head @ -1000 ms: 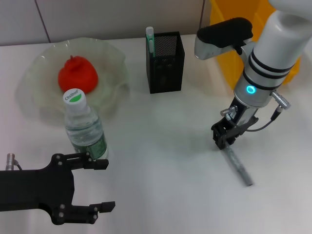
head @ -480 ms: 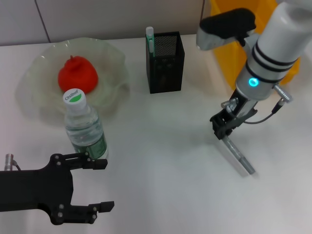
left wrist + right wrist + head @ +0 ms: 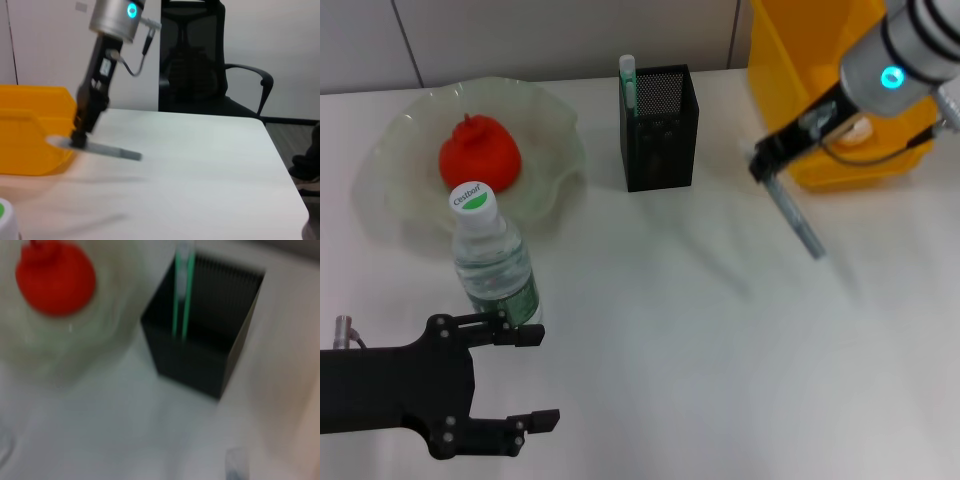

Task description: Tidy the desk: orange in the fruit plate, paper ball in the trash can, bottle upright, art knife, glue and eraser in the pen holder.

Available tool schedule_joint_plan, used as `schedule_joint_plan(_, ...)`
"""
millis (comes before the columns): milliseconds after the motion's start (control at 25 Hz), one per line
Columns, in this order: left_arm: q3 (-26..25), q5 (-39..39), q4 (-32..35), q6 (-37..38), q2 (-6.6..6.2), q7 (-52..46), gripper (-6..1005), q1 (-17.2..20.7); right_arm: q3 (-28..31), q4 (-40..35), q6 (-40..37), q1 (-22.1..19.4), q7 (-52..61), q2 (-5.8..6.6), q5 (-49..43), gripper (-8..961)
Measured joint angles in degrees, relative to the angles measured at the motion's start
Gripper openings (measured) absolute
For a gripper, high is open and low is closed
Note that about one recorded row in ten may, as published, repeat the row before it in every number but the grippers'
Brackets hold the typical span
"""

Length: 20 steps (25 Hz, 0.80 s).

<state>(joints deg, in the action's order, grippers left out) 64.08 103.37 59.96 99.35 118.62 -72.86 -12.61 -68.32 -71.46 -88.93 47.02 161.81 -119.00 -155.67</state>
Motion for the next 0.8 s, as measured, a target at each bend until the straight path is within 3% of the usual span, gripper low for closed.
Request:
schedule_joint_plan(280, 0.0, -1.2, -0.1, -0.1, -0.03, -1.2, 800, -0.1, 0.5, -8.5, 6.9, -2.4, -4.1, -0.14, 4.5, 140)
schedule_joint_plan(520, 0.0, -1.4, 0.1, 0.0, 0.04, -2.0, 800, -0.1, -0.8, -10.8, 15.9, -4.6, -10.2, -0.29, 11.5, 139)
schedule_joint_plan(800, 0.0, -2.0, -0.1, 0.1, -0.05, -2.1, 800, 0.4, -8.5, -9.8, 30.9, -8.8, -15.3, -0.4, 13.9, 138)
